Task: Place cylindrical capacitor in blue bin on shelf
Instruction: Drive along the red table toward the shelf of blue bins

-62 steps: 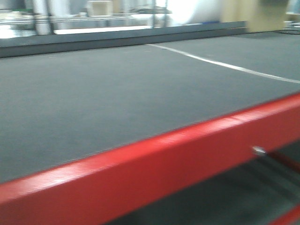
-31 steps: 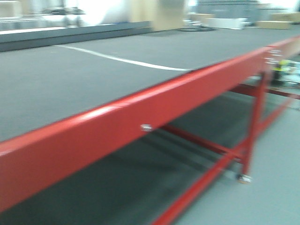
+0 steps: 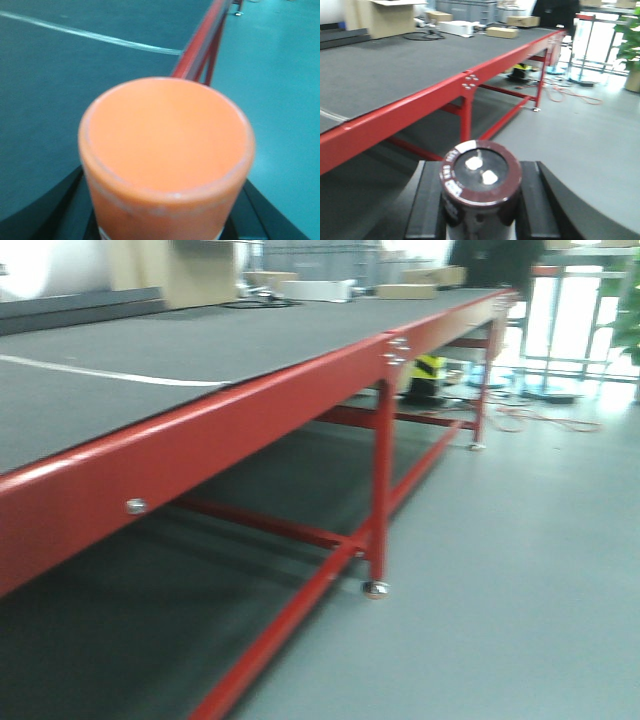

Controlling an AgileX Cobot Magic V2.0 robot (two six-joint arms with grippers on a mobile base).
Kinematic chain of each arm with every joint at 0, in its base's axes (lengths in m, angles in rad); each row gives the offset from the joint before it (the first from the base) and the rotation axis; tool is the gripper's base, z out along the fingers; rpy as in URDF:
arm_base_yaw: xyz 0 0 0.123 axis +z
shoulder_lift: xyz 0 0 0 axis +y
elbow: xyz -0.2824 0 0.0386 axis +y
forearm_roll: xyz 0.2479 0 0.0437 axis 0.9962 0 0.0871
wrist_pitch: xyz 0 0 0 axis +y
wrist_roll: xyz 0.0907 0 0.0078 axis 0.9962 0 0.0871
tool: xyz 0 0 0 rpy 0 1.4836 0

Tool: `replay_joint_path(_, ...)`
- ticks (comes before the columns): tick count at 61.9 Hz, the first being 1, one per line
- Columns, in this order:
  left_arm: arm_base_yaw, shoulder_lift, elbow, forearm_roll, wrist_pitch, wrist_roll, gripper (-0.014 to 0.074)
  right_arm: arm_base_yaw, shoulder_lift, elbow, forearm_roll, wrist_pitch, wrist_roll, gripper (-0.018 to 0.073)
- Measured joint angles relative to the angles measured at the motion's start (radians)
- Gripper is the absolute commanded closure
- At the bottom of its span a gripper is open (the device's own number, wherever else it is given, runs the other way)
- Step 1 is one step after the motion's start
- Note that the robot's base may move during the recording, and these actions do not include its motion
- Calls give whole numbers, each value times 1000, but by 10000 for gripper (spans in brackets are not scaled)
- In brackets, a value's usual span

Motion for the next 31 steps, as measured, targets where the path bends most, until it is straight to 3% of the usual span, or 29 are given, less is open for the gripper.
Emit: replay_joint_path(31, 0, 0, 0, 0, 0, 0, 707, 0, 0, 0, 0, 0, 0, 721)
